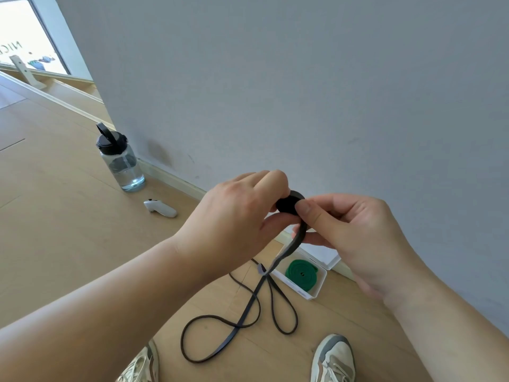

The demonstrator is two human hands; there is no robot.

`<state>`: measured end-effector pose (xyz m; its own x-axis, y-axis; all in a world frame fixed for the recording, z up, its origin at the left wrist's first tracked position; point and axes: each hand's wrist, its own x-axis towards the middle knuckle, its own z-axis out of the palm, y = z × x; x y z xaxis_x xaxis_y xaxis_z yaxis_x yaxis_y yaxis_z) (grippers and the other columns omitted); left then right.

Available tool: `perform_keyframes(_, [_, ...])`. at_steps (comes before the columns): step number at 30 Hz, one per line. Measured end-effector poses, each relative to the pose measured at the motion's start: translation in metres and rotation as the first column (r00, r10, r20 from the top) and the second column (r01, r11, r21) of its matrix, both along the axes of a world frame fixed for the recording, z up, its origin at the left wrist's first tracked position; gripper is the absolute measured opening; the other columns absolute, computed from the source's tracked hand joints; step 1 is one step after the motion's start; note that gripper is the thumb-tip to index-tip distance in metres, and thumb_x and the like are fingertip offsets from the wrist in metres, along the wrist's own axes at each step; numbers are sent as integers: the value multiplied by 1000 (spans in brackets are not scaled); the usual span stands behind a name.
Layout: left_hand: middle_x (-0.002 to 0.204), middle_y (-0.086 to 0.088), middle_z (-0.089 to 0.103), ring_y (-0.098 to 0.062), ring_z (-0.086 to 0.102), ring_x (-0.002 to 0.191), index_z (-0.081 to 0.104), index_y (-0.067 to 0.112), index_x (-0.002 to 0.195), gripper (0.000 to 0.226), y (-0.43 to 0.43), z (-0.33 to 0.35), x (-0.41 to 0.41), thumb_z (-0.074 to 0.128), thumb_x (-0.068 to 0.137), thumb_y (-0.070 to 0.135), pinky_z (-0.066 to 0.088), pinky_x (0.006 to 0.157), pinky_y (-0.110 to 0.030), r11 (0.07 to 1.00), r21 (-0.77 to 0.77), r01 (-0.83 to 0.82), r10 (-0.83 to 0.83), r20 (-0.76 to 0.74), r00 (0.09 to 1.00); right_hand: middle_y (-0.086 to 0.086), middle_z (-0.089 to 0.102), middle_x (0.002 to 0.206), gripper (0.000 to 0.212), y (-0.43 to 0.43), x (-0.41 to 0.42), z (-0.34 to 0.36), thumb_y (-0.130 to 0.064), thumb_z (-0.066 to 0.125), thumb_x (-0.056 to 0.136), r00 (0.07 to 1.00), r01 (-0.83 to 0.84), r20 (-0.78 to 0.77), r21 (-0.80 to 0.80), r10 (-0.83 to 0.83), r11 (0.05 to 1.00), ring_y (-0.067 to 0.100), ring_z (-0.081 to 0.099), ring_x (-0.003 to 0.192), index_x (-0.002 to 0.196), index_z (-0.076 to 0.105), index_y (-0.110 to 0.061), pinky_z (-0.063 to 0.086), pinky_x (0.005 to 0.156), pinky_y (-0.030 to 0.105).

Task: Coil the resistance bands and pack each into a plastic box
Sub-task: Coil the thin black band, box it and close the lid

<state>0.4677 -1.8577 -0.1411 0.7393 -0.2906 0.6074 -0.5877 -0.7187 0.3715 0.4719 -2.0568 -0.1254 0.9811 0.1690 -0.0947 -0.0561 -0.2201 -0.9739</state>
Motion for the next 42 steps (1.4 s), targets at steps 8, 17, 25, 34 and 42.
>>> perform_keyframes(8, [85, 18, 66, -7, 64, 78, 71, 22, 106, 18, 8, -1, 1, 77, 91, 31, 55, 69, -25, 988, -135, 80, -129, -410, 903, -8, 74, 70, 10, -8, 3, -4, -27, 69, 96, 991, -8, 122, -375, 58, 927, 16, 73, 71, 90, 77, -30, 56, 66, 26])
perform_keyframes(17, [74, 7, 72, -15, 66, 69, 74, 27, 99, 6, 13, 7, 1, 71, 96, 23, 55, 65, -29, 973, -229, 2, -140, -591, 795, -8, 71, 80, 15, 2, 1, -4, -15, 73, 93, 946, -68, 261, -422, 193, 904, 11, 67, 78, 90, 80, -28, 51, 63, 17])
perform_keyframes(25, [82, 1, 74, -10, 72, 70, 64, 20, 104, 9, 12, 11, -4, 61, 102, 11, 63, 69, -28, 914, -399, -71, -213, -622, 754, -1, 82, 90, 17, 3, 5, -2, -19, 78, 88, 986, -32, 159, -76, 44, 997, 25, 77, 94, 100, 83, -31, 59, 95, 51])
perform_keyframes(34, [96, 13, 68, -10, 65, 77, 73, 28, 121, 28, 17, 5, -3, 75, 94, 24, 57, 72, -27, 983, -182, 36, -118, -467, 876, -14, 76, 79, 19, 8, 1, 1, -12, 74, 91, 966, -45, 219, -382, 138, 923, 7, 72, 78, 85, 78, -29, 57, 71, 19])
perform_keyframes(42, [86, 14, 73, 1, 70, 83, 72, 26, 103, 15, 22, 19, -3, 70, 96, 13, 54, 74, -12, 964, -262, -45, -119, -577, 808, -14, 79, 84, 13, 7, -1, 4, -22, 82, 83, 982, -18, 177, -269, 68, 963, 10, 75, 86, 93, 82, -32, 61, 86, 37])
